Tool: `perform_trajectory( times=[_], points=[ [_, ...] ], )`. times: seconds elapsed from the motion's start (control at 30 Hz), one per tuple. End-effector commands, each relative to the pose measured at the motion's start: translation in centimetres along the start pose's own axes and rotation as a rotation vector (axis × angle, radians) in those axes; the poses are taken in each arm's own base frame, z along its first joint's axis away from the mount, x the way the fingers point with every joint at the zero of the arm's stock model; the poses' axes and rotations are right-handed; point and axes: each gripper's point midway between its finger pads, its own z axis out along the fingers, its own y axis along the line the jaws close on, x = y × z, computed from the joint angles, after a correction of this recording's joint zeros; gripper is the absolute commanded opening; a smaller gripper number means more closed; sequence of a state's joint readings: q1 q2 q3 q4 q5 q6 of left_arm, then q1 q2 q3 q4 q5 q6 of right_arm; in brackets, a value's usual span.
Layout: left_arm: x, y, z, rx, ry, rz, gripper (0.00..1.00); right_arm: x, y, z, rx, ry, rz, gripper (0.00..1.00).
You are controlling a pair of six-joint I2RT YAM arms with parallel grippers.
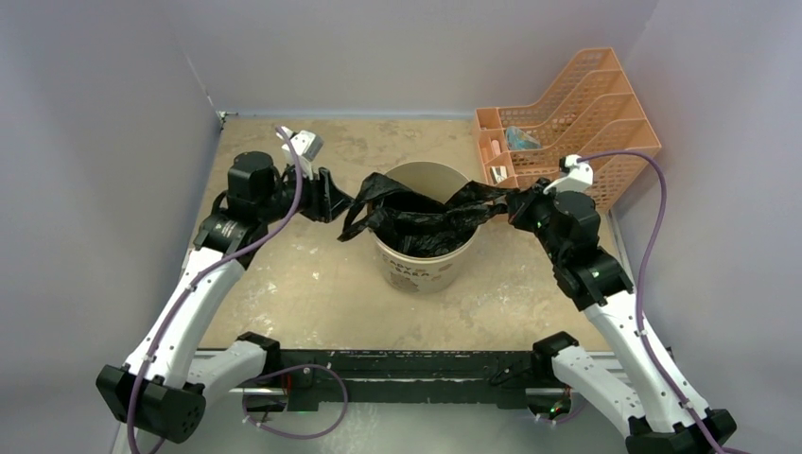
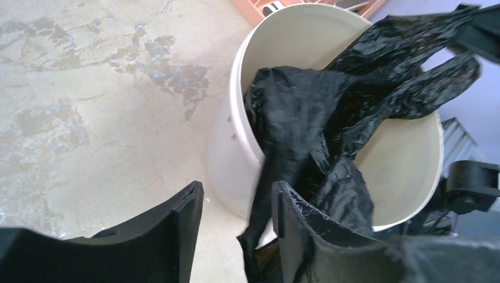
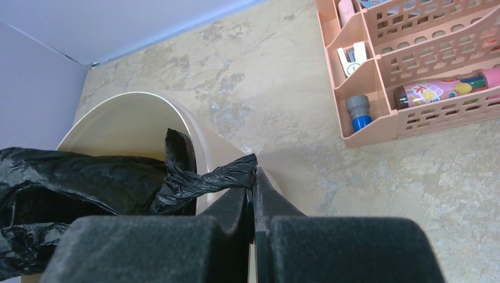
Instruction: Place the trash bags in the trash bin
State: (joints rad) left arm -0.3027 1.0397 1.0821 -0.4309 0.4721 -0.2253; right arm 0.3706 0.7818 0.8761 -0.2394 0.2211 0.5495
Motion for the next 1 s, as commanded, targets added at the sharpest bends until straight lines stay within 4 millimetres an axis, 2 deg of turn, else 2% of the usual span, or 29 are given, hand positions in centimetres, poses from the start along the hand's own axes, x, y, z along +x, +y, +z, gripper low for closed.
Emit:
perform_trajectory(
  times=[0.0,0.2,0.33,0.47,0.57,0.7,0.97],
  points=[
    [-2.9,-1.7,-2.3,0.025,-0.130,0.052,0.51,-0.9,1.1,-0.3,-0.053,-0.030,0.009,0.00],
    [-0.6,-3.1,-3.0,0.102,-0.084,0.041,0.58,-1.1,1.4,-0.3,-0.065,-0.025,-0.003,0.00],
    [1.4,-1.7,-1.7,0.065,0.004,-0.021,0.59,-1.1,1.5,-0.4,-0.073,-0.022,-0.006,0.00],
    [1.6,-0.6,-0.8,0.016,-0.009,-0.064,0.59,-1.0,1.9,-0.5,-0.094,-0.014,-0.006,0.00],
    [1.3,-0.5,-0.7,0.021,-0.018,-0.055,0.60,-0.8,2.1,-0.6,-0.106,-0.001,-0.015,0.00],
    [2.2,0.1,-0.3,0.011,0.029,-0.073,0.62,-0.4,1.8,-0.3,-0.097,0.008,-0.023,0.00],
    [4.5,-0.9,0.8,0.155,0.088,-0.134,0.63,-0.4,2.6,-0.1,-0.125,0.023,-0.020,0.00]
  ],
)
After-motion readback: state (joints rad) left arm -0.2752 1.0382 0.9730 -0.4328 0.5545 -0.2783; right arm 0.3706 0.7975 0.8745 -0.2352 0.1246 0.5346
